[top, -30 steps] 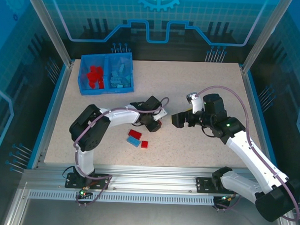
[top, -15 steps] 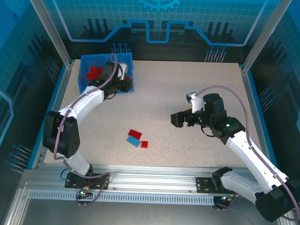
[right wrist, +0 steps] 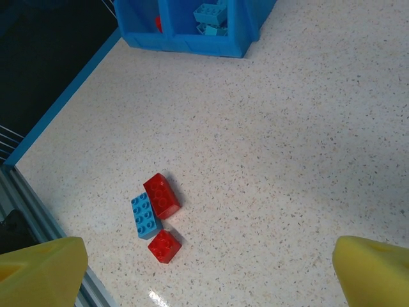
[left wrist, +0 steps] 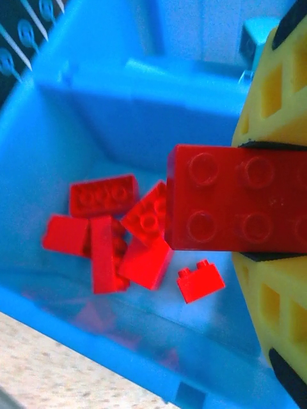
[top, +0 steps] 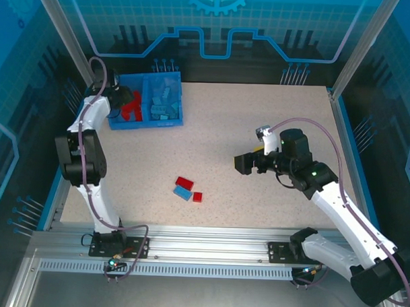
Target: Sort the legos into containers by color
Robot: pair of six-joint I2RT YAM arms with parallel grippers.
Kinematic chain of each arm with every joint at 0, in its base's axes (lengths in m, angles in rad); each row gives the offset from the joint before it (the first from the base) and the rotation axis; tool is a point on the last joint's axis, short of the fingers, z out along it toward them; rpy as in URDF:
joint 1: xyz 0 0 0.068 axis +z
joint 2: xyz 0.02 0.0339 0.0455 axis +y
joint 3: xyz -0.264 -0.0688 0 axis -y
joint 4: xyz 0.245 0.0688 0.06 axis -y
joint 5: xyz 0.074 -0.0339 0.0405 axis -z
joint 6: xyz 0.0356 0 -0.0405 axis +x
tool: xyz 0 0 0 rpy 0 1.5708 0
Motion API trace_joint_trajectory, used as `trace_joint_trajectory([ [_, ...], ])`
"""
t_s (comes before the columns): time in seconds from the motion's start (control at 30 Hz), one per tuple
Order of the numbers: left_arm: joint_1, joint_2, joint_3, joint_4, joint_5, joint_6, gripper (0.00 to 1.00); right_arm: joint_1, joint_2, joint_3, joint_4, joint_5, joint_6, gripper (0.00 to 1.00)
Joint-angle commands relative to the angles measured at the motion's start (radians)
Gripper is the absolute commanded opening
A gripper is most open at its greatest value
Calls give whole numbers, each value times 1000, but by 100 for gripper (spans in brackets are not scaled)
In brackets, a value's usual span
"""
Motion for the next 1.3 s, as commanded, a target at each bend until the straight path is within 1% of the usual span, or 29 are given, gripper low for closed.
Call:
trace_joint_trajectory([
  [0.0, 2, 27, 43, -76, 54, -43, 46, 14, -17, -30, -3, -2, 15, 100],
  [0.13, 2, -8, 25, -52, 51, -35, 56, 16, -6, -21, -6, -3, 9, 100],
  [0.23, 2, -65, 5, -48, 77, -26, 57, 16, 10, -17, -3, -5, 6, 100],
  [0.3, 0, -135, -40, -28, 111, -24, 57, 25, 24, -15, -1, -1, -2, 100],
  [0.37, -10, -228, -105, -7, 153, -9, 57, 63, 44, -15, -11, 37, -29, 100],
  [0.4, -22, -285, -142, -6, 170, 13, 57, 94, 60, 11, -24, 70, -49, 100],
  [0.47, -58, -395, -213, -1, 198, 76, 57, 175, 109, 41, -56, 132, -91, 100],
  [0.5, -84, -460, -259, 1, 219, 131, 57, 219, 145, 62, -76, 156, -112, 99],
  [0.63, -199, -690, -420, -29, 268, 403, 58, 377, 298, 133, -115, 182, -138, 96],
  [0.7, -229, -803, -524, -27, 298, 521, 61, 442, 377, 160, -104, 187, -128, 93],
  [0.77, -233, -920, -636, -19, 366, 624, 64, 500, 458, 195, -88, 206, -117, 89],
  [0.87, -234, -1078, -763, -80, 520, 824, 74, 556, 587, 257, -72, 235, -107, 85],
  [0.9, -236, -1117, -802, -116, 561, 888, 81, 563, 626, 274, -62, 234, -105, 84],
  [0.93, -237, -1150, -832, -153, 587, 953, 87, 568, 663, 288, -52, 229, -108, 82],
  [0.97, -237, -1171, -853, -179, 604, 992, 89, 570, 695, 299, -44, 223, -111, 81],
  [1.1, -240, -1234, -917, -226, 615, 1019, 92, 570, 821, 377, -56, 215, -121, 74],
  [1.27, -240, -1308, -989, -158, 602, 1024, 98, 572, 956, 488, -107, 189, -107, 62],
])
